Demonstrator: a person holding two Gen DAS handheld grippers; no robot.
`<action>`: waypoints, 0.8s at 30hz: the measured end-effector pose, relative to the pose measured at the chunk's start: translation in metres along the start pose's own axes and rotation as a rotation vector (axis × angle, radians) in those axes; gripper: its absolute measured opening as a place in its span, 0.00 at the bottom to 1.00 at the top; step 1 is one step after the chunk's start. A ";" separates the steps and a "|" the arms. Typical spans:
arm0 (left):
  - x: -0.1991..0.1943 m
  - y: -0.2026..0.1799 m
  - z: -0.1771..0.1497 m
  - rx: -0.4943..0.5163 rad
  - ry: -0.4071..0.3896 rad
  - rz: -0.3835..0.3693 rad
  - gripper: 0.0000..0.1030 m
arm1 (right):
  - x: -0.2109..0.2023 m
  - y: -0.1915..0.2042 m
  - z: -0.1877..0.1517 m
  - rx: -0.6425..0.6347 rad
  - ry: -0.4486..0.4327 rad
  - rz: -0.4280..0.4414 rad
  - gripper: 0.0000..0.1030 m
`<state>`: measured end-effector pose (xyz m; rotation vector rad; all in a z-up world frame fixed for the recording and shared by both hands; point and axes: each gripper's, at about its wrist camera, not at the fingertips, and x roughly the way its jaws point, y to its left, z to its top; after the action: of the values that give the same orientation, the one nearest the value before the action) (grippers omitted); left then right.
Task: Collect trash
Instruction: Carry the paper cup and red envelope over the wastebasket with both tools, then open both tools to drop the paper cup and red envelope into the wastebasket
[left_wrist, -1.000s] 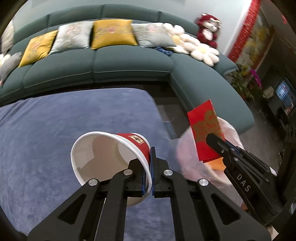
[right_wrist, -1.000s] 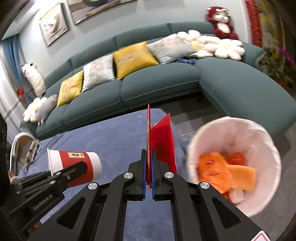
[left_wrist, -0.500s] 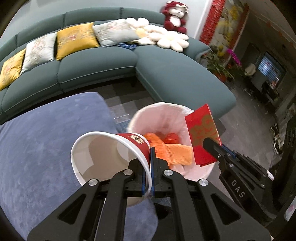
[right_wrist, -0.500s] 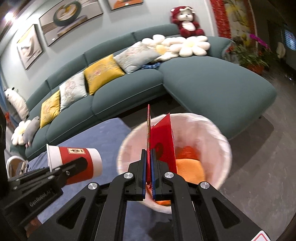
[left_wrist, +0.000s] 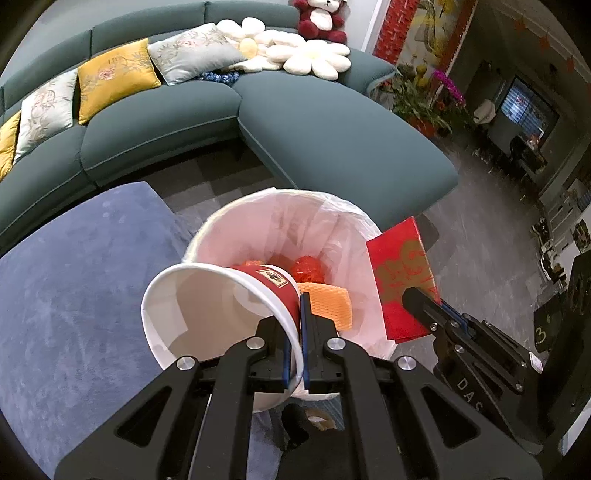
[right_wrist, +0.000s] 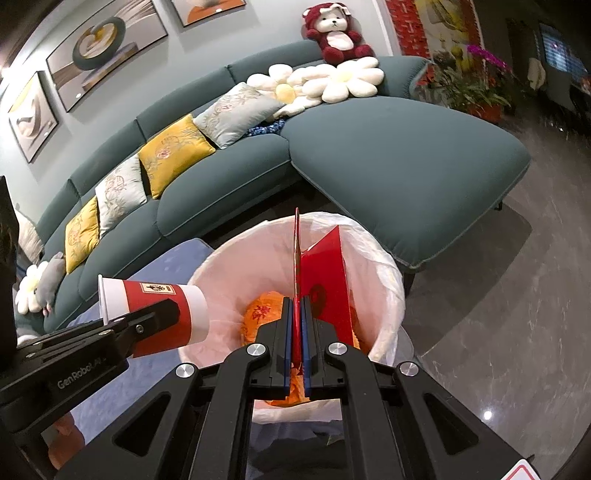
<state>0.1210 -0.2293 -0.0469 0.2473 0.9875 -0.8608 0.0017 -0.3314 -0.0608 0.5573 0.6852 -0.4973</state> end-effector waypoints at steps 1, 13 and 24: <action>0.003 -0.001 0.000 0.001 0.006 0.000 0.04 | 0.001 0.000 0.000 0.004 0.001 -0.001 0.04; 0.004 0.002 0.002 -0.033 -0.013 0.056 0.49 | 0.011 -0.001 -0.001 0.012 0.020 0.011 0.04; 0.002 0.014 -0.002 -0.056 -0.006 0.079 0.49 | 0.016 0.011 -0.002 -0.006 0.028 0.034 0.04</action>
<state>0.1305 -0.2204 -0.0521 0.2343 0.9887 -0.7601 0.0175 -0.3258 -0.0698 0.5698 0.7026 -0.4563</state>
